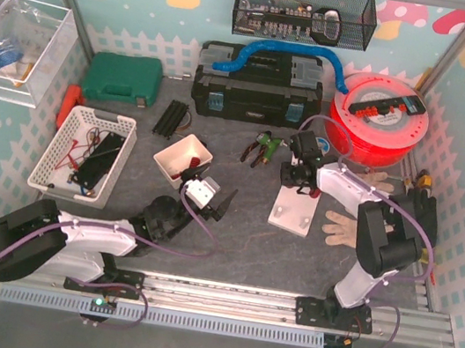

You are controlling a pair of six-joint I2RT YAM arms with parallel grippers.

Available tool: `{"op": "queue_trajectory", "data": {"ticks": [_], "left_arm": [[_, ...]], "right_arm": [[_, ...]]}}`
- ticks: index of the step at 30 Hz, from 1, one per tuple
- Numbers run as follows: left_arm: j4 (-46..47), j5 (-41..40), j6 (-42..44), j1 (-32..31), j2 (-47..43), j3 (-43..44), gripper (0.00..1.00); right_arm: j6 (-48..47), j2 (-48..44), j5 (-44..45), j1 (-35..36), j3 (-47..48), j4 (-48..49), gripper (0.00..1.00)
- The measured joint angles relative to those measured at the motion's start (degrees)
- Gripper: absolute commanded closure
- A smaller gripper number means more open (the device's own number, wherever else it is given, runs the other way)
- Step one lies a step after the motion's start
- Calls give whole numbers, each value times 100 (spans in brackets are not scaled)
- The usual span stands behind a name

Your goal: Install the large spring

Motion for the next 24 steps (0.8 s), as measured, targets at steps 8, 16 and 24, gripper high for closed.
{"op": "queue_trajectory", "data": {"ticks": [8, 16, 24], "left_arm": [[-46, -109, -15, 0, -13, 4, 1], [-1331, -507, -1016, 612, -273, 599, 1], [-3504, 227, -2424, 2417, -319, 1880, 10]], "right_arm": [[72, -229, 199, 0, 52, -87, 23], [33, -2063, 24, 0, -315, 251, 1], [101, -3115, -713, 2, -2020, 1475, 2]]}}
